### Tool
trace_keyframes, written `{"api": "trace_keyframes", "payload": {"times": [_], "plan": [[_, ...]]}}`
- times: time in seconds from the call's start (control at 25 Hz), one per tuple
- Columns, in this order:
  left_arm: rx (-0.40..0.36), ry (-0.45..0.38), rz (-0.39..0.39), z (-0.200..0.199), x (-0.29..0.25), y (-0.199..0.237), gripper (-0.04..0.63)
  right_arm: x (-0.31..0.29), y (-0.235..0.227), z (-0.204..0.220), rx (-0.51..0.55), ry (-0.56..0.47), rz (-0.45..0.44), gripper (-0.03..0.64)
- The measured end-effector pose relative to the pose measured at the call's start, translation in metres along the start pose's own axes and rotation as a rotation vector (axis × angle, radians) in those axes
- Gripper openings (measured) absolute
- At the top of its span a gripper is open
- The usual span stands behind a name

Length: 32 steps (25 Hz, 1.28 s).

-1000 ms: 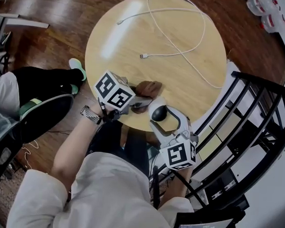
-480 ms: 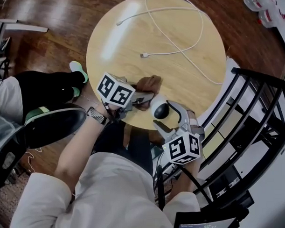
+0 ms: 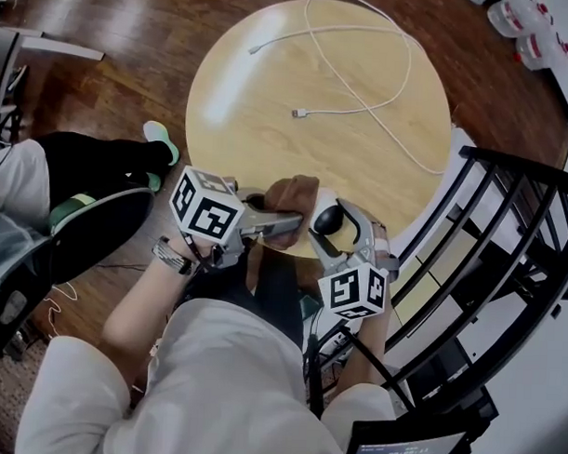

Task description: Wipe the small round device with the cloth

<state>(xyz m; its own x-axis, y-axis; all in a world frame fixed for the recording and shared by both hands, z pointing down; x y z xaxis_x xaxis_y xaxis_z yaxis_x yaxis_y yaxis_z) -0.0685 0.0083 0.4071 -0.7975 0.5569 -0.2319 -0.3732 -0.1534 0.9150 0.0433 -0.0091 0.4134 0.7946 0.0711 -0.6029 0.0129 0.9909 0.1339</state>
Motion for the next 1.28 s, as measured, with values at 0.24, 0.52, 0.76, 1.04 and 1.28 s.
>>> {"api": "trace_keyframes", "payload": {"times": [0.24,0.52,0.76,1.04,1.28], "plan": [[-0.024,0.042,-0.013,0.012,-0.015,0.005,0.078,0.003,0.002,-0.001,-0.050,0.023,0.121,0.321],[-0.067,0.066,-0.044,0.003,-0.019,0.017,0.077,0.007,0.001,-0.001,-0.119,0.013,0.197,0.319],[-0.087,0.126,-0.044,0.001,-0.030,0.023,0.077,0.012,0.003,0.001,-0.197,0.028,0.301,0.319],[-0.138,0.209,-0.174,0.002,-0.042,0.048,0.075,0.010,0.003,-0.001,-0.221,0.040,0.347,0.319],[-0.140,0.223,-0.271,0.008,-0.048,0.068,0.075,0.008,0.001,-0.002,-0.016,0.082,0.206,0.327]]}}
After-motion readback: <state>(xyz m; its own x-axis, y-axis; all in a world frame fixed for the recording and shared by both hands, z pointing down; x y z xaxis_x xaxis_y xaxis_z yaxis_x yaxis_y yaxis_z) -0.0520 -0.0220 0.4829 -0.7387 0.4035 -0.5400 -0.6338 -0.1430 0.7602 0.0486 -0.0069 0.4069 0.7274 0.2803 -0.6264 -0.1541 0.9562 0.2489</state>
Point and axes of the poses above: the fingertips, and each gripper's own axes: x backward along the fingers, y to its left, z out of its underside, the point moved 5 cm from there along x, backward along the fingers, and after that the axes turned 14 degrees about -y, right-handed, at the moved point
